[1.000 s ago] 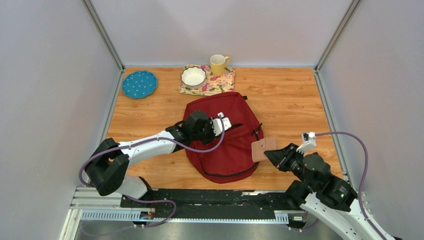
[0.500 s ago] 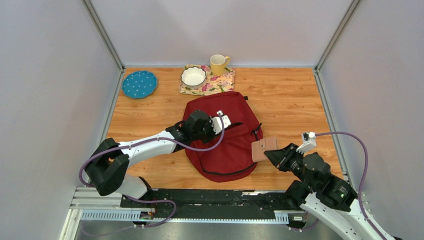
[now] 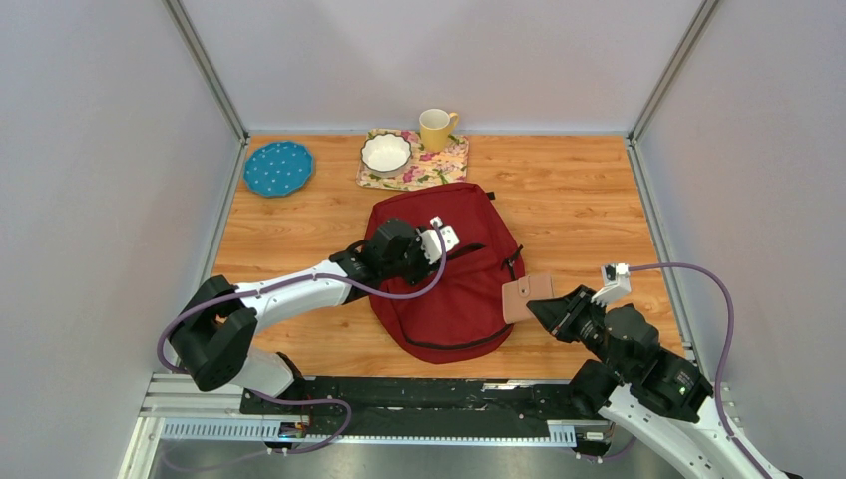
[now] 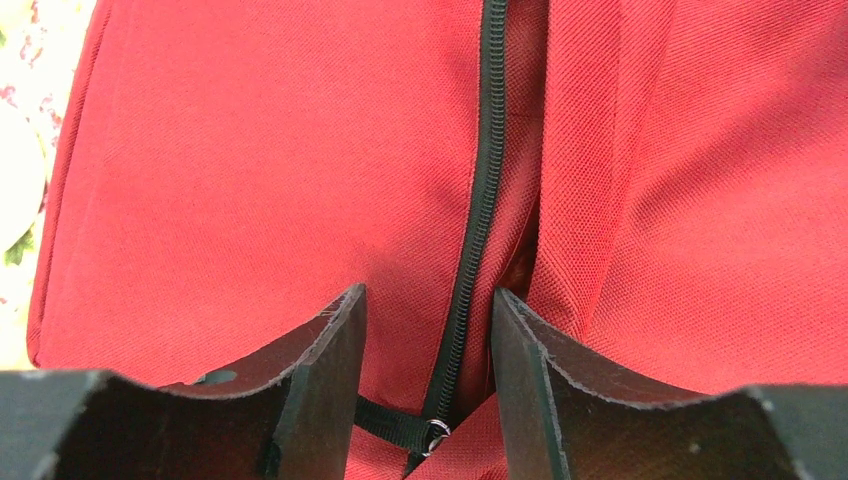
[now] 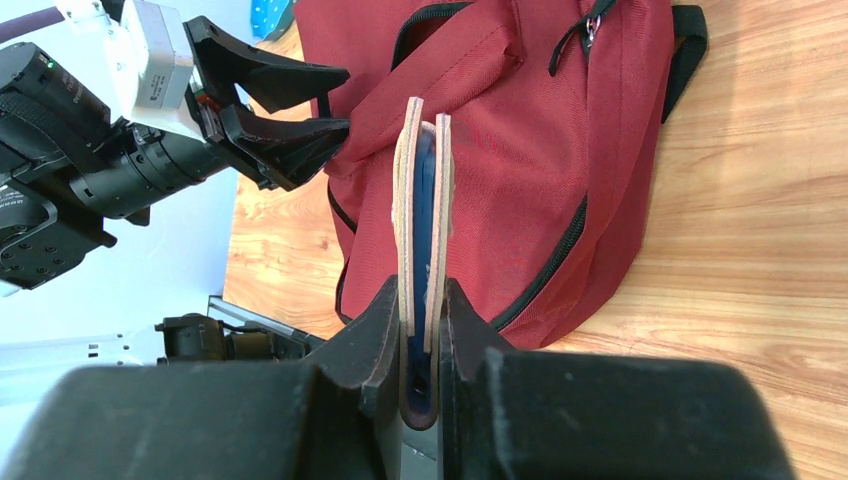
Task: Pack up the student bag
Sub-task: Place the personal item in the student bag.
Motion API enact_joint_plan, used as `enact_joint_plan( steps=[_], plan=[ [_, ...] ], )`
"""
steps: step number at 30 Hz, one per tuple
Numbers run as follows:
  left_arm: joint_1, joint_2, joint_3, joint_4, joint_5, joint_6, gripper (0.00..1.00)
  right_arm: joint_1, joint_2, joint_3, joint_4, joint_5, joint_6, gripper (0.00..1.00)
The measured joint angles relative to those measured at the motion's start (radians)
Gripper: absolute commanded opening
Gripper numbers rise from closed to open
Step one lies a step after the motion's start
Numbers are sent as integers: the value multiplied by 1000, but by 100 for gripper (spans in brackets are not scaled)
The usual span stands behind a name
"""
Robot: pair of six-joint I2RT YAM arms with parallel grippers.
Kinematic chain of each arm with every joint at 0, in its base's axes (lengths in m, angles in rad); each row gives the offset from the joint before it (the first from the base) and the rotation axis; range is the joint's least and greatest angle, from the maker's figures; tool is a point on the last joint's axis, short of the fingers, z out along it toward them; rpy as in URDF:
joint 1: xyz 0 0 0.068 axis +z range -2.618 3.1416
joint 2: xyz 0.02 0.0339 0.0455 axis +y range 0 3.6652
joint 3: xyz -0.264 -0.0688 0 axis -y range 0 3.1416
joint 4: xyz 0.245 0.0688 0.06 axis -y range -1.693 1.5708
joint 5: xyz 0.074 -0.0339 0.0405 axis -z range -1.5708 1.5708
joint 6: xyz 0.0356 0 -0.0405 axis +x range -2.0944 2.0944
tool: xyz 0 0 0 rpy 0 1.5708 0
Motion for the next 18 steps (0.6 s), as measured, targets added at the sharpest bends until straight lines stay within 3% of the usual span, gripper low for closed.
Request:
enact_joint_plan(
  steps=[4, 18],
  plan=[
    [6, -5, 0, 17, 51, -5, 69, 0, 0, -3, 0, 0, 1, 0],
    [23, 54, 85, -23, 84, -15, 64, 0, 0, -10, 0, 0, 2, 0]
  ],
)
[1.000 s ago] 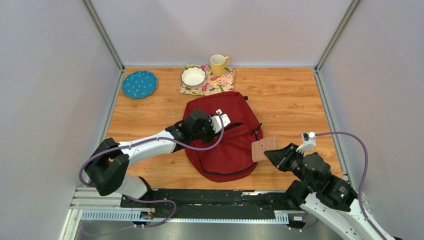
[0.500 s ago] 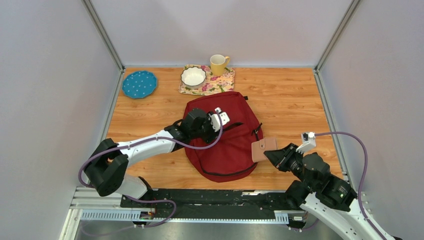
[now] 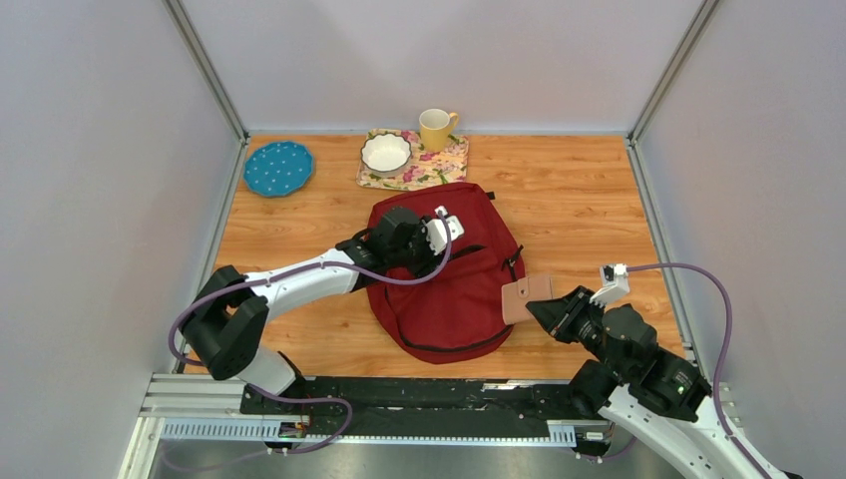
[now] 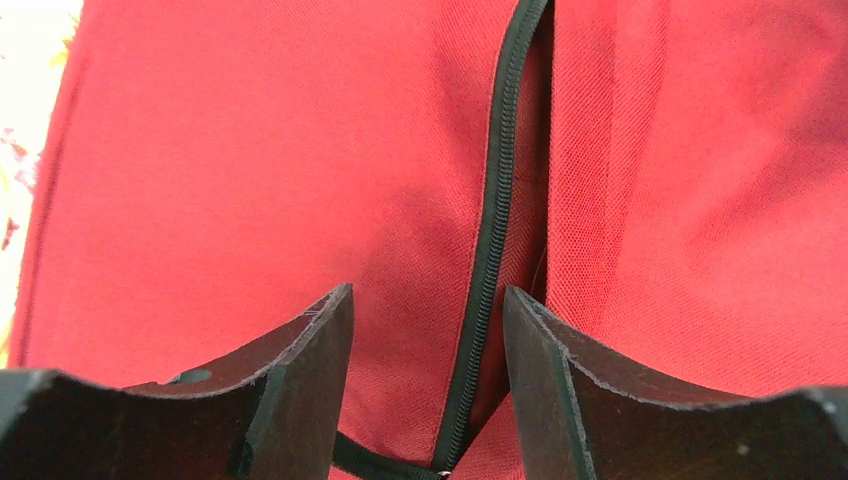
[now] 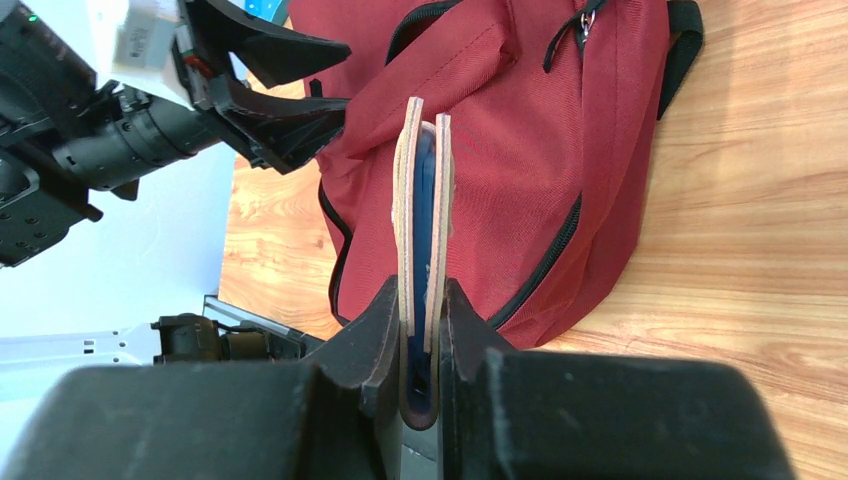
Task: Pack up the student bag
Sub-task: Place the personal item in the student bag.
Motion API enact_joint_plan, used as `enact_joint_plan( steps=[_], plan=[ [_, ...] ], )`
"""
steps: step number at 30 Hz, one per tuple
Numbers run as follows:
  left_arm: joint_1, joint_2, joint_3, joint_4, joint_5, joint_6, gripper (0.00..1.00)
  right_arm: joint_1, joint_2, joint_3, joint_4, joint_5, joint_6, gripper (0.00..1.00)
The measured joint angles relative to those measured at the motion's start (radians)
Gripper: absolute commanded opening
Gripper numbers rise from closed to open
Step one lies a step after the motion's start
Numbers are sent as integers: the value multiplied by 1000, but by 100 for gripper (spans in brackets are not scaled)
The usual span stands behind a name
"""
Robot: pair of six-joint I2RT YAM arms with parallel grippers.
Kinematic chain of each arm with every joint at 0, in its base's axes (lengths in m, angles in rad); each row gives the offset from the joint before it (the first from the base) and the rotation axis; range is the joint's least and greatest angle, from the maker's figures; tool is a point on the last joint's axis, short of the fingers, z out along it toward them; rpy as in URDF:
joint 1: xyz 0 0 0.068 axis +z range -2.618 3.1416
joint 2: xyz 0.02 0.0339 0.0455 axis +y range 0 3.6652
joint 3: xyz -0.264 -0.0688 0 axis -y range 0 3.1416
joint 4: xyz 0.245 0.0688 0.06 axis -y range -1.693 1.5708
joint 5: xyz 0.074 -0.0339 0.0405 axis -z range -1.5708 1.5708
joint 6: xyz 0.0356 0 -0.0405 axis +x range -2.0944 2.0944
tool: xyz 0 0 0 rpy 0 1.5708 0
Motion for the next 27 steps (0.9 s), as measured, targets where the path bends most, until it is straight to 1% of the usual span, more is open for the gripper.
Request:
enact_joint_plan(
  steps=[4, 10, 14, 20, 21, 23, 24, 26, 27],
  plan=[
    [0, 46, 16, -27, 15, -2, 64, 0, 0, 0, 0, 0, 0, 0],
    [3, 50, 16, -22, 64, -23, 66, 0, 0, 0, 0, 0, 0, 0],
    [3, 50, 15, 2, 57, -37, 63, 0, 0, 0, 0, 1, 0, 0],
    [2, 52, 15, 27, 12, -60, 48, 0, 0, 0, 0, 1, 0, 0],
    [2, 54, 15, 33, 6, -64, 42, 0, 0, 0, 0, 1, 0, 0],
    [2, 58, 15, 40, -2, -72, 38, 0, 0, 0, 0, 1, 0, 0],
    [2, 62, 15, 42, -7, -76, 33, 0, 0, 0, 0, 1, 0, 0],
    [2, 69, 15, 47, -14, -85, 31, 0, 0, 0, 0, 1, 0, 0],
    [2, 71, 15, 48, -16, -88, 28, 0, 0, 0, 0, 1, 0, 0]
  ],
)
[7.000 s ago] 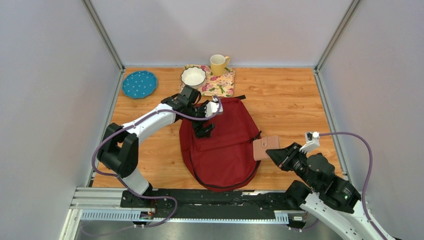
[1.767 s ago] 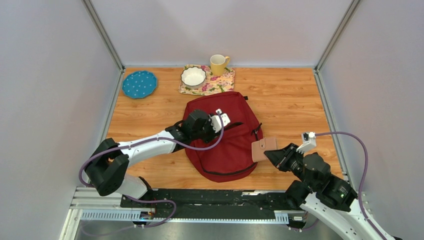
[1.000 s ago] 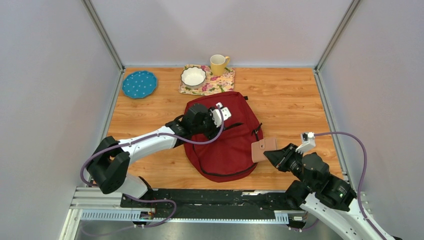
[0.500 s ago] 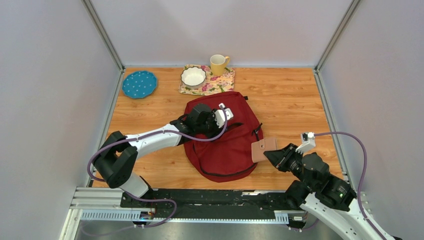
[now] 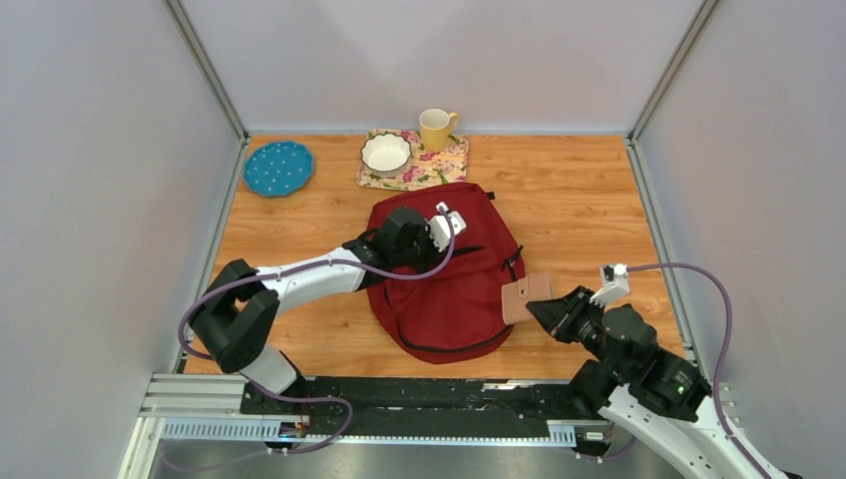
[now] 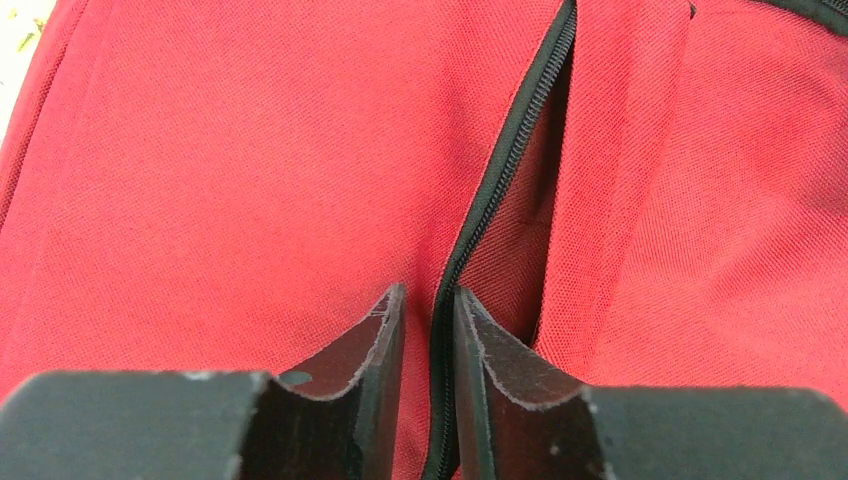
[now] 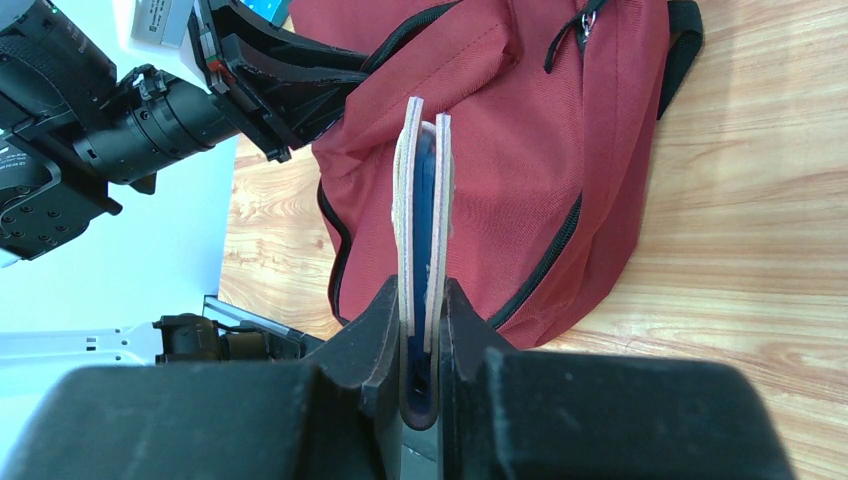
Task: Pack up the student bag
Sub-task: Place the personal item in the student bag.
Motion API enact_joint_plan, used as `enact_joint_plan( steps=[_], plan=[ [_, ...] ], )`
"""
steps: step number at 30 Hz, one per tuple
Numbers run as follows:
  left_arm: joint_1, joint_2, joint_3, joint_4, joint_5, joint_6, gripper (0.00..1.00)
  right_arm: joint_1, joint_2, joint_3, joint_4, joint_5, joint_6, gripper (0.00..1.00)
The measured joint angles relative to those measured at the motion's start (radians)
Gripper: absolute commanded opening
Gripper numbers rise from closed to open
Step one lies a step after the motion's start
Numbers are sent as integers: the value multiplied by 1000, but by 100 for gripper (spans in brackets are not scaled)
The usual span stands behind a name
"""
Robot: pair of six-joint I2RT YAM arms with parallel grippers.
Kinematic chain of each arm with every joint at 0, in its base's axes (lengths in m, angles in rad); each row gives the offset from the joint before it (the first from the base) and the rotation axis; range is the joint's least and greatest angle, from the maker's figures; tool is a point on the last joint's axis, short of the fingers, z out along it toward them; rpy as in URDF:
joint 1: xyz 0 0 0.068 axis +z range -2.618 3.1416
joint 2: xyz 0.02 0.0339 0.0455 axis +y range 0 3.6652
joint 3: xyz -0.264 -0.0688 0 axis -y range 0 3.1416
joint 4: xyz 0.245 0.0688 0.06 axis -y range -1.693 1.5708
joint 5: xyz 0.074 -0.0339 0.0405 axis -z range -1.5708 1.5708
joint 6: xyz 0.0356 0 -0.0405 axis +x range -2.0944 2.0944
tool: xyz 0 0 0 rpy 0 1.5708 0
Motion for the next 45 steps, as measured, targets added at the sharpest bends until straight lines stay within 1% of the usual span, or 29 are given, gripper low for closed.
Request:
enact_joint_plan(
  steps=[2, 3, 5, 6, 8, 10, 13, 18, 24, 30, 33, 38, 42, 45],
  plan=[
    [0, 2, 1, 0, 0, -3, 22, 0, 0, 0, 0, 0, 0, 0],
    [0, 2, 2, 0, -2, -5, 16, 0, 0, 0, 0, 0, 0, 0],
    [0, 3, 5, -4, -5, -10, 10, 0, 0, 0, 0, 0, 0, 0],
    [0, 3, 6, -7, -6, -13, 4, 0, 0, 0, 1, 0, 0, 0],
    [0, 3, 16, -23, -10, -23, 1, 0, 4, -2, 13, -5, 4, 0],
    [0, 3, 36, -54, -13, -28, 0, 0, 20, -10, 48, -25, 11, 0],
    [-6, 2, 84, -111, -22, -37, 0, 0, 81, -39, 146, -74, 34, 0],
    [-16, -26, 110, -158, -28, -61, 0, 0, 262, -79, 335, -163, 70, 0],
    [-18, -47, 124, -196, -27, -95, 0, 0, 464, -80, 565, -214, 109, 0],
    [-18, -47, 134, -221, -33, -160, 0, -9, 667, -116, 849, -283, 207, 0],
    [-18, -53, 133, -229, -38, -200, 0, -36, 746, -144, 945, -312, 247, 0],
    [-19, -127, 94, -218, -44, -278, 0, -83, 830, -173, 1057, -349, 271, 0],
    [-20, -197, 33, -187, -46, -335, 0, -117, 866, -174, 1112, -390, 271, 0],
    [-21, -220, 2, -166, -43, -368, 0, -128, 896, -174, 1152, -428, 275, 0]
  ],
)
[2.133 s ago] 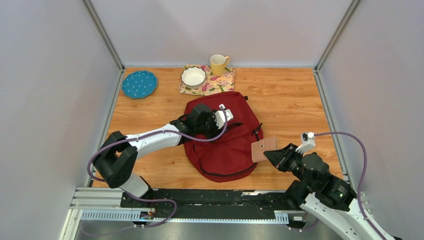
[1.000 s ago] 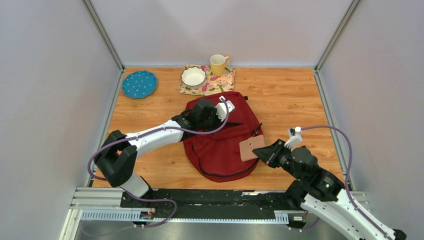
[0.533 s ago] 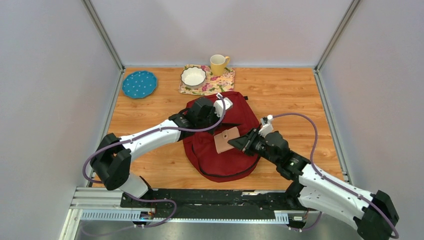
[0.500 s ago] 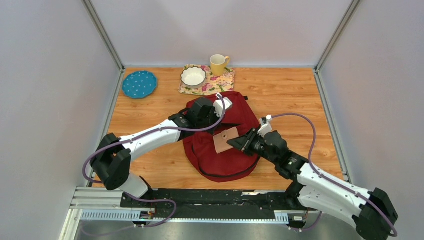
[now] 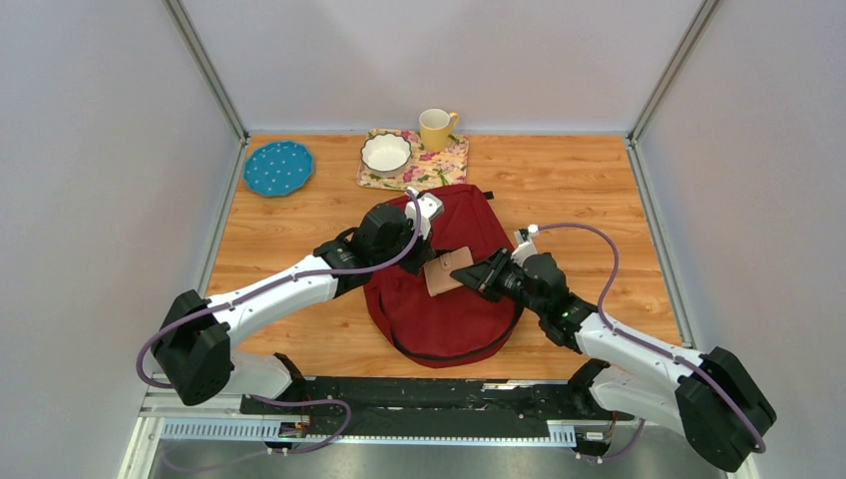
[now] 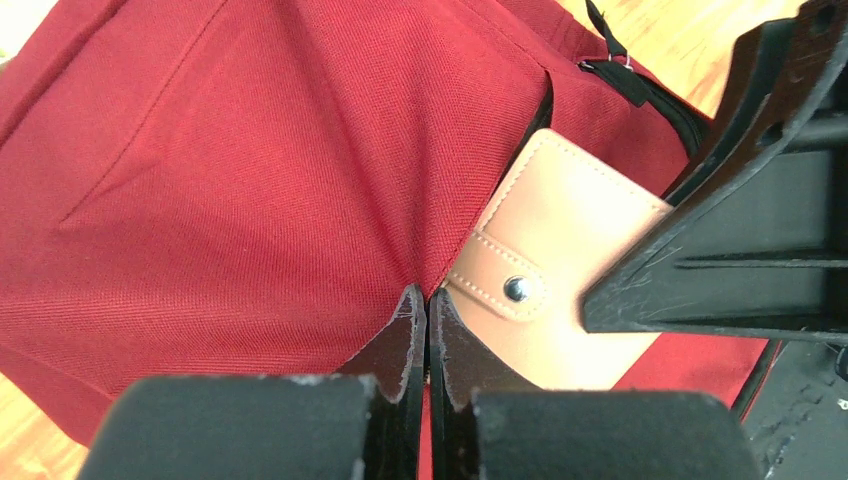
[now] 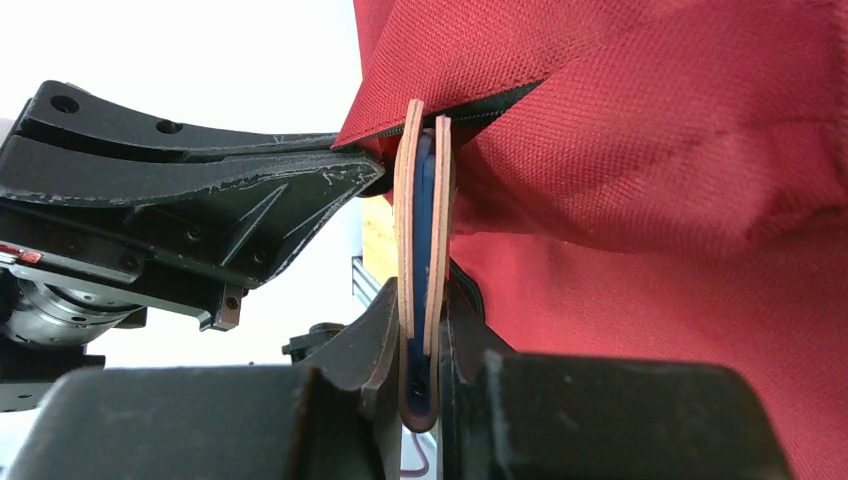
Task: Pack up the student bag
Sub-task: Place the personal item in the student bag.
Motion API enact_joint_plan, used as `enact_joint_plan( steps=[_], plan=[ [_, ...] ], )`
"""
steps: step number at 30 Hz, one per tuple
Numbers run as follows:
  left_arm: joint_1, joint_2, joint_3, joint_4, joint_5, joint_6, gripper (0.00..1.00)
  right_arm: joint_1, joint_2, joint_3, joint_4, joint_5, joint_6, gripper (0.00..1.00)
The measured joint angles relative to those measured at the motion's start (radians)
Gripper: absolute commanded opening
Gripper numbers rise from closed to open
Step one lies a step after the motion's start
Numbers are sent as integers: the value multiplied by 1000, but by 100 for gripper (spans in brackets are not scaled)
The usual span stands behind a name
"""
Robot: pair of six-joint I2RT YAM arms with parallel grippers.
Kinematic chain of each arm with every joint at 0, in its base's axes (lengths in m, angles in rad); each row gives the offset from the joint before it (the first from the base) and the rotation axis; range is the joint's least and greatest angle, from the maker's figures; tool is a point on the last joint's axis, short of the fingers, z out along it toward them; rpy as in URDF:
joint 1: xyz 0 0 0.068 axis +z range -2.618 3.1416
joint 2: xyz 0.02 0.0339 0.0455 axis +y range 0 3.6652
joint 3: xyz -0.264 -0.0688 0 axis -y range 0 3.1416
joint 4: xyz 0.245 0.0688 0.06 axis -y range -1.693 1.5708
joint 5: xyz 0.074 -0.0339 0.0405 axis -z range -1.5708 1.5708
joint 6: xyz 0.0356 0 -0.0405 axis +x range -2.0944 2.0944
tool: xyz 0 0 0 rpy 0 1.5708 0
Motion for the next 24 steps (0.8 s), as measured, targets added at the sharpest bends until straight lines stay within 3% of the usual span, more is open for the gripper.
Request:
enact_joint_plan(
  steps=[8, 15, 24],
  plan=[
    [-3, -5, -20, 23, 4, -55, 0, -3, 119, -18, 146, -123, 74, 0],
    [-3, -5, -23, 48, 20, -79, 0, -8, 146, -5, 158, -142, 72, 0],
    [-3, -25, -33, 60, 21, -82, 0, -111, 237, 31, 207, -221, 82, 0]
  ],
)
